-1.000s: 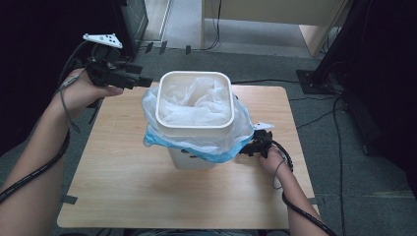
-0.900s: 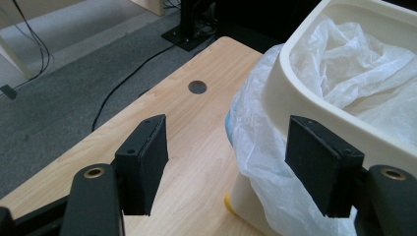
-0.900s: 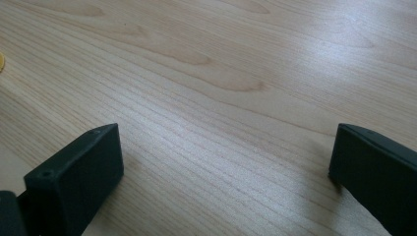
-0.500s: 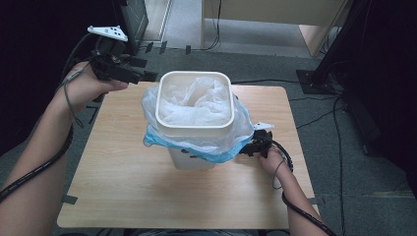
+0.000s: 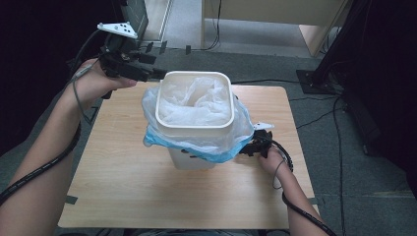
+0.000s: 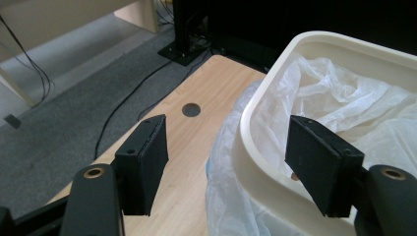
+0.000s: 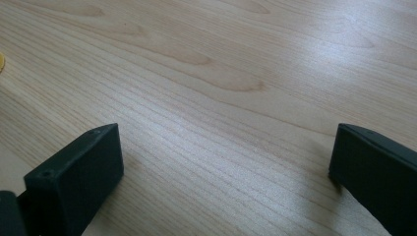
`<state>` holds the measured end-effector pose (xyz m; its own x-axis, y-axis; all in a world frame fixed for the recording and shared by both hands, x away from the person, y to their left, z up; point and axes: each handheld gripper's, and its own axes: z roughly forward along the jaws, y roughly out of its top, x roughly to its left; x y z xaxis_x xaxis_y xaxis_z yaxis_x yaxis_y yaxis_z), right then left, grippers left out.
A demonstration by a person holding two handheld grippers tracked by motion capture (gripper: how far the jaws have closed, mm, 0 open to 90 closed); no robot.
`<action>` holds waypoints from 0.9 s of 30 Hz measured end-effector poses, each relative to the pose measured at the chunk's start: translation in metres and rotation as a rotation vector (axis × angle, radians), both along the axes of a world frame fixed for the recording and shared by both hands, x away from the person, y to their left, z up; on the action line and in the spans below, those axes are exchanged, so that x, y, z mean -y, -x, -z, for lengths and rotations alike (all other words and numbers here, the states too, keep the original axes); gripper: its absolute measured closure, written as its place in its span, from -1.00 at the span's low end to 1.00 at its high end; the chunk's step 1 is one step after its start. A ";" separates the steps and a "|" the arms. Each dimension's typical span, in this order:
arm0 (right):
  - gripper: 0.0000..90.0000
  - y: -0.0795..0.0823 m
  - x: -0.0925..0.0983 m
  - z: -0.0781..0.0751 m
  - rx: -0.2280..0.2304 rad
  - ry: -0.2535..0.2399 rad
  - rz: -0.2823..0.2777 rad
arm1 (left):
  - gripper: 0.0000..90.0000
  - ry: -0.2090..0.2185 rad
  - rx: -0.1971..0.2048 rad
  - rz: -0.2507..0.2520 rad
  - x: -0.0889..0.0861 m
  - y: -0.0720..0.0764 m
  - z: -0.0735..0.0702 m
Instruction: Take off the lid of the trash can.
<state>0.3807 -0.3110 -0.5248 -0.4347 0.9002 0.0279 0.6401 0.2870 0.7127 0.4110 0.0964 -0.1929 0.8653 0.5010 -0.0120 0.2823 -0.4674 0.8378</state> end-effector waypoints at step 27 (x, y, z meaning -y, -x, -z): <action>-1.00 0.000 -0.001 0.000 0.001 0.001 -0.006 | 0.31 -0.036 -0.095 0.034 0.028 -0.010 0.019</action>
